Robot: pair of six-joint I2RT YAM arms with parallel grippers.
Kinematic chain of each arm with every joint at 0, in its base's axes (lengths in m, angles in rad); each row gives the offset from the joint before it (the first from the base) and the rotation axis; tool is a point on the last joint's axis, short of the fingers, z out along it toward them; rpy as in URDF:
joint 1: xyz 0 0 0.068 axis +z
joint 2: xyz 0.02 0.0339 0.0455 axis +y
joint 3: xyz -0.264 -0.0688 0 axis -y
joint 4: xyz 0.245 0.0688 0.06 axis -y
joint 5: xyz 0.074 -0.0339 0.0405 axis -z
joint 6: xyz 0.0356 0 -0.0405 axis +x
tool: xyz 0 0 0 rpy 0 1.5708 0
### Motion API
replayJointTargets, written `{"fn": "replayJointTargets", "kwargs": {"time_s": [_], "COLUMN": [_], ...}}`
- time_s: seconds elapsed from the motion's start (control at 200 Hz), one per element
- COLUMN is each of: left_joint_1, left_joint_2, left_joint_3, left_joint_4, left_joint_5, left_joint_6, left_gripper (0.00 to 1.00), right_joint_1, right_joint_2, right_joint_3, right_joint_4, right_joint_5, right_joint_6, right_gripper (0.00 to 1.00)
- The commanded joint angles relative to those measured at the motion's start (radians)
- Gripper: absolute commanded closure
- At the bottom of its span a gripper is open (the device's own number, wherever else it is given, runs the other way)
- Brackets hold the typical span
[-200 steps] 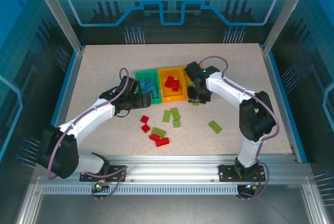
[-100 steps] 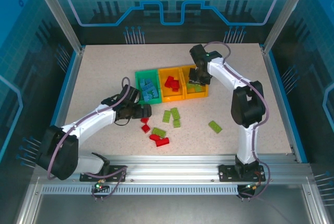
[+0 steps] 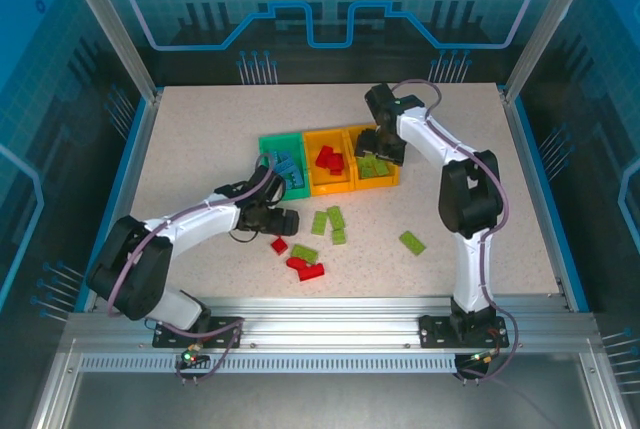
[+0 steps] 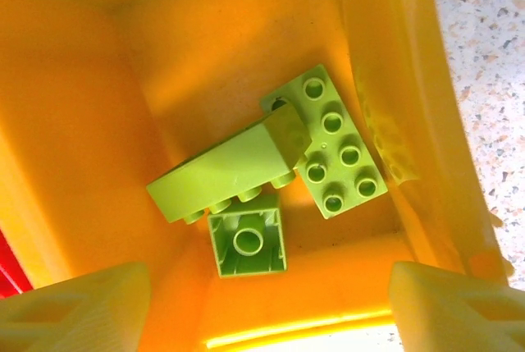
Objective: Sort the legos into containers by color
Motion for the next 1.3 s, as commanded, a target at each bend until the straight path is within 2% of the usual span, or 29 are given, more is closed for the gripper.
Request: {"fn": "replayJointTargets", "kwargs": {"time_s": [0.0, 0.185, 0.345, 0.63, 0.895, 1.04, 1.296], "left_joint_1": [-0.013, -0.030, -0.035, -0.038, -0.039, -0.038, -0.048], "left_joint_2": [0.027, 0.077, 0.105, 0.140, 0.172, 0.165, 0.096], "left_joint_3": [0.036, 0.051, 0.054, 0.079, 0.113, 0.120, 0.229], "left_joint_4": [0.004, -0.003, -0.010, -0.042, -0.056, -0.060, -0.095], "left_joint_5": [0.005, -0.007, -0.009, -0.044, -0.037, -0.032, -0.010], "left_joint_6": [0.032, 0.040, 0.034, 0.020, 0.030, 0.021, 0.000], "left_gripper": [0.09, 0.19, 0.21, 0.34, 0.62, 0.66, 0.67], "right_joint_1": [-0.004, -0.008, -0.030, -0.062, -0.074, -0.084, -0.086], "right_joint_2": [-0.109, -0.202, -0.258, -0.302, -0.314, -0.323, -0.347], "right_joint_3": [-0.035, -0.099, -0.149, -0.206, -0.227, -0.235, -0.270], "right_joint_4": [0.009, 0.022, 0.027, 0.039, 0.051, 0.055, 0.069], "right_joint_5": [-0.023, -0.014, -0.007, -0.009, -0.015, -0.019, -0.020], "right_joint_6": [0.009, 0.011, 0.013, 0.019, 0.025, 0.025, 0.015], "right_gripper": [0.18, 0.15, 0.14, 0.13, 0.13, 0.13, 0.13]}}
